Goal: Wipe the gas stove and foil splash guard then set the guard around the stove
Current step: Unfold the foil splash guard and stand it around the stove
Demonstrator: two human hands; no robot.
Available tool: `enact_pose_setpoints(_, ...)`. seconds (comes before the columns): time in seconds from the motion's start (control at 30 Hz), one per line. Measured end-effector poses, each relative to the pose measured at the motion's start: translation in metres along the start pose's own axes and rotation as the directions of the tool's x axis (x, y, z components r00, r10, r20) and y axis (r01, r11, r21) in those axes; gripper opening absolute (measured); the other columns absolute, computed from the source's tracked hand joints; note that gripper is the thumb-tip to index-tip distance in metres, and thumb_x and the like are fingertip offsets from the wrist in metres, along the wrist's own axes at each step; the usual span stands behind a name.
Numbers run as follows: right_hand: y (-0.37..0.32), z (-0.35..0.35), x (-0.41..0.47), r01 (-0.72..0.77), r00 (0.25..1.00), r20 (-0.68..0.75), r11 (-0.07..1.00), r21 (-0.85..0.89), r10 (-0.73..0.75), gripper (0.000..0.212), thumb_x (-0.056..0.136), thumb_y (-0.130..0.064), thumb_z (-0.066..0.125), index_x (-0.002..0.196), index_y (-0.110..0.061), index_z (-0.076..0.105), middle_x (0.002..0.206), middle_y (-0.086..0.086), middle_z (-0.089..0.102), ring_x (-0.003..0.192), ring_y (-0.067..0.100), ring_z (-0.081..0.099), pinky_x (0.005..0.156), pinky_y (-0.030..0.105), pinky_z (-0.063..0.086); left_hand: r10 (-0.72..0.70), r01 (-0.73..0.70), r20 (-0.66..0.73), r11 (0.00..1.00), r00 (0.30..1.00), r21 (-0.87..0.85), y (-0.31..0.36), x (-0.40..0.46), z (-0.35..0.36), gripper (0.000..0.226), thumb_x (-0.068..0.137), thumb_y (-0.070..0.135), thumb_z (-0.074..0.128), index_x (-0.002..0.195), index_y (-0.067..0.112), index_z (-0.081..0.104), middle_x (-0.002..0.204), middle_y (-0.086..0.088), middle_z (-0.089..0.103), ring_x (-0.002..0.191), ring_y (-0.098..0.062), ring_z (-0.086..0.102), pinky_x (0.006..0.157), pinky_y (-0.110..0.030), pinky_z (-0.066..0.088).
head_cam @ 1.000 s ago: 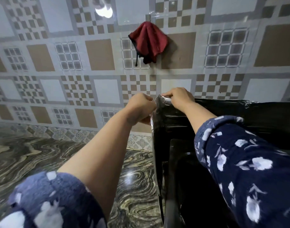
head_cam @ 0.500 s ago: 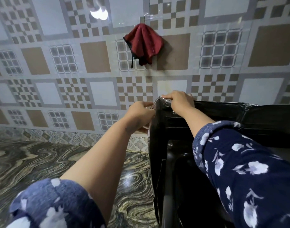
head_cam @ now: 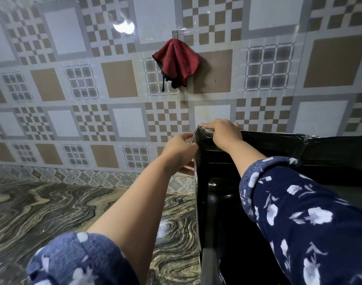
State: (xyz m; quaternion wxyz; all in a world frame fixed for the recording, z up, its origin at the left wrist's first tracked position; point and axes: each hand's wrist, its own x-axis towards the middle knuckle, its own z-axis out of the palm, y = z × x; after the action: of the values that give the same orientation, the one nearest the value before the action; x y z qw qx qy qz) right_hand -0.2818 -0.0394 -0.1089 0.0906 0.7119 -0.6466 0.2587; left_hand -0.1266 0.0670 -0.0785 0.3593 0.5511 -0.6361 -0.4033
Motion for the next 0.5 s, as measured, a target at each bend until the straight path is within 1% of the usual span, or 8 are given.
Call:
enact_pose_setpoints(0.07,0.0,-0.002,0.0,0.005,1.0,0.007,1.0,-0.019,-0.005,0.069,0.09,0.007,0.036,0.137,-0.042,0.044,0.126,0.005,0.057,0.121,0.029,0.046,0.104,0.044,0.029,0.006,-0.006,0.011,0.999,1.0,0.044,0.001,-0.001,-0.002,0.05,0.096,0.015,0.046,0.144,0.025,0.038,0.073,0.0,0.064,0.041,-0.005,0.059,0.035,-0.018,0.045)
enact_pose_setpoints(0.13,0.0,-0.004,0.001,0.007,1.0,0.012,1.0,-0.021,-0.007,0.068,0.09,0.006,0.037,0.138,-0.042,0.043,0.128,0.005,0.057,0.122,0.029,0.044,0.103,0.044,0.03,0.012,-0.013,0.015,0.996,1.0,0.089,0.002,-0.002,-0.004,0.05,0.096,0.018,0.047,0.145,0.025,0.037,0.075,0.002,0.063,0.046,-0.005,0.061,0.036,-0.019,0.047)
enact_pose_setpoints(0.2,-0.001,-0.005,0.0,0.017,1.0,0.003,1.0,-0.023,-0.017,0.062,0.092,0.002,0.041,0.137,-0.04,0.045,0.128,0.004,0.057,0.12,0.028,0.044,0.101,0.044,0.032,0.025,-0.023,-0.006,0.989,1.0,0.144,0.002,-0.003,-0.007,0.05,0.096,0.023,0.048,0.145,0.023,0.037,0.09,0.004,0.062,0.058,-0.006,0.059,0.04,-0.019,0.049)
enact_pose_setpoints(0.3,-0.002,-0.006,-0.003,0.016,1.0,0.014,0.999,-0.028,-0.016,0.056,0.093,-0.003,0.046,0.136,-0.037,0.047,0.131,0.002,0.055,0.121,0.027,0.042,0.101,0.043,0.031,0.056,-0.042,-0.056,0.972,0.997,0.233,0.0,-0.002,-0.011,0.05,0.095,0.023,0.051,0.144,0.019,0.04,0.134,-0.005,0.054,0.089,-0.015,0.059,0.07,-0.021,0.046)
enact_pose_setpoints(0.33,-0.002,-0.007,-0.004,0.015,1.0,0.018,0.999,-0.029,-0.014,0.055,0.092,-0.003,0.046,0.136,-0.036,0.047,0.132,0.002,0.054,0.122,0.027,0.041,0.102,0.043,0.031,0.054,-0.039,-0.058,0.97,0.997,0.242,-0.001,-0.003,-0.012,0.051,0.094,0.022,0.051,0.144,0.018,0.041,0.14,-0.007,0.05,0.102,-0.019,0.056,0.078,-0.024,0.043)
enact_pose_setpoints(0.37,-0.003,-0.008,-0.006,0.015,1.0,0.02,0.999,-0.032,-0.014,0.055,0.092,-0.003,0.046,0.136,-0.036,0.047,0.133,0.001,0.053,0.123,0.027,0.04,0.103,0.044,0.03,0.051,-0.035,-0.058,0.969,0.997,0.244,-0.001,-0.004,-0.013,0.05,0.094,0.021,0.052,0.143,0.017,0.041,0.142,-0.007,0.049,0.105,-0.02,0.053,0.081,-0.026,0.041)
enact_pose_setpoints(0.43,-0.003,-0.01,-0.01,0.014,1.0,0.025,0.999,-0.039,-0.013,0.054,0.092,-0.004,0.047,0.137,-0.035,0.047,0.137,0.002,0.051,0.126,0.027,0.038,0.106,0.044,0.027,0.047,-0.03,-0.059,0.967,0.997,0.254,-0.001,-0.005,-0.014,0.048,0.094,0.02,0.052,0.141,0.016,0.043,0.138,-0.009,0.051,0.101,-0.018,0.05,0.083,-0.027,0.041)
enact_pose_setpoints(0.5,-0.005,-0.012,-0.014,0.011,0.999,0.045,0.999,-0.04,-0.009,0.053,0.093,-0.006,0.048,0.137,-0.035,0.047,0.141,0.002,0.047,0.13,0.027,0.034,0.109,0.046,0.022,0.036,-0.017,-0.067,0.964,0.997,0.265,-0.001,-0.006,-0.014,0.046,0.094,0.021,0.052,0.139,0.015,0.046,0.13,-0.011,0.056,0.101,-0.02,0.055,0.086,-0.028,0.045)
